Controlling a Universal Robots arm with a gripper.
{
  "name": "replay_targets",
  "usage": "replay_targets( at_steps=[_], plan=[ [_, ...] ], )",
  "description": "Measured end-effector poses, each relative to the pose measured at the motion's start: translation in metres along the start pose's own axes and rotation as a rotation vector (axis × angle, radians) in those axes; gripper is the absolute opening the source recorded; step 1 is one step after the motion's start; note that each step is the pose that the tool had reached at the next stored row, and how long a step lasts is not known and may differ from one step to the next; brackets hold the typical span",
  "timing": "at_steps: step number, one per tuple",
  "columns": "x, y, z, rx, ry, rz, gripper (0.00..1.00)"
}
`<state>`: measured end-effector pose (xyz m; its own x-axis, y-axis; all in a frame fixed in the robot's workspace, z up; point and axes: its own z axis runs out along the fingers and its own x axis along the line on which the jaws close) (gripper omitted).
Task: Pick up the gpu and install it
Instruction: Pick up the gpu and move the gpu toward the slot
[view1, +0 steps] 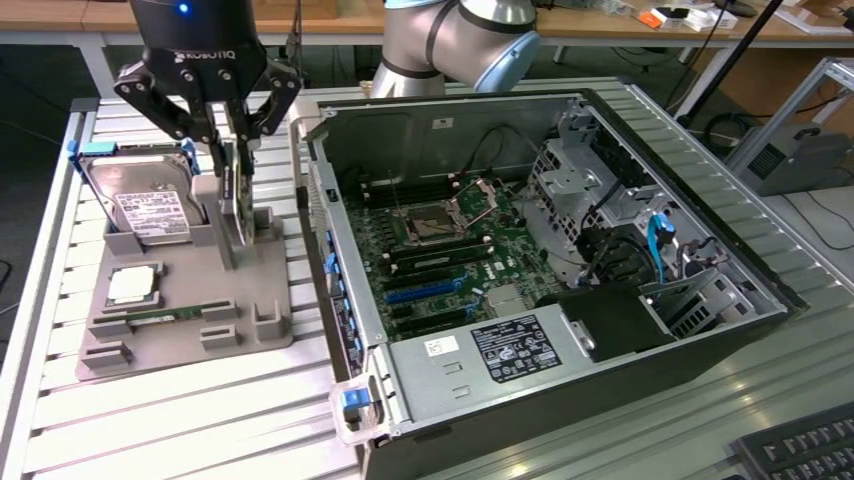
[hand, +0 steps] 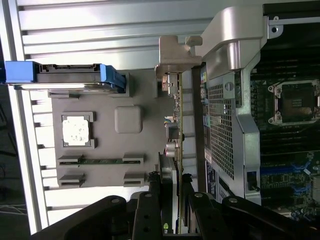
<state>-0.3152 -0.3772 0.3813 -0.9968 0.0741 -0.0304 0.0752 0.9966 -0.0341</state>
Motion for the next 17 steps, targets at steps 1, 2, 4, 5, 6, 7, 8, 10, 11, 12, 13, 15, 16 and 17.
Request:
replay_targets(
  at_steps=[1,2,4,5,6,7,8,10,11,12,13,15,16,17],
  plan=[
    [0.0,0.0,-0.0003,0.0001,0.0001,0.0,0.27],
    [0.0,0.0,-0.0006,0.0,0.0,0.0,0.27],
    [0.0,-0.0001,-0.0012,0.0001,0.0001,0.0,0.27],
    [0.0,-0.0001,-0.0014,0.0001,0.0001,0.0,0.27],
    [-0.0001,-0.0001,-0.0016,0.0,0.0,0.0,0.27],
    [-0.0001,-0.0001,-0.0018,-0.0001,-0.0001,0.0,0.27],
    [-0.0001,-0.0001,-0.002,0.0,0.0,0.0,0.27],
    [-0.0001,-0.0001,-0.0023,0.0,0.0,0.0,0.27],
    [-0.0001,-0.0001,-0.0027,0.0001,0.0001,0.0,0.27],
    [-0.0001,-0.0001,-0.0031,0.0,0.0,0.0,0.27],
    [-0.0001,-0.0001,-0.0034,0.0,0.0001,0.0,0.27],
    [-0.0001,-0.0001,-0.0038,0.0,0.0,0.0,0.27],
    [-0.0001,-0.0001,-0.004,0.0,0.0,0.0,0.27],
    [-0.0001,-0.0002,-0.0043,0.0001,0.0001,0.0,0.27]
  ],
)
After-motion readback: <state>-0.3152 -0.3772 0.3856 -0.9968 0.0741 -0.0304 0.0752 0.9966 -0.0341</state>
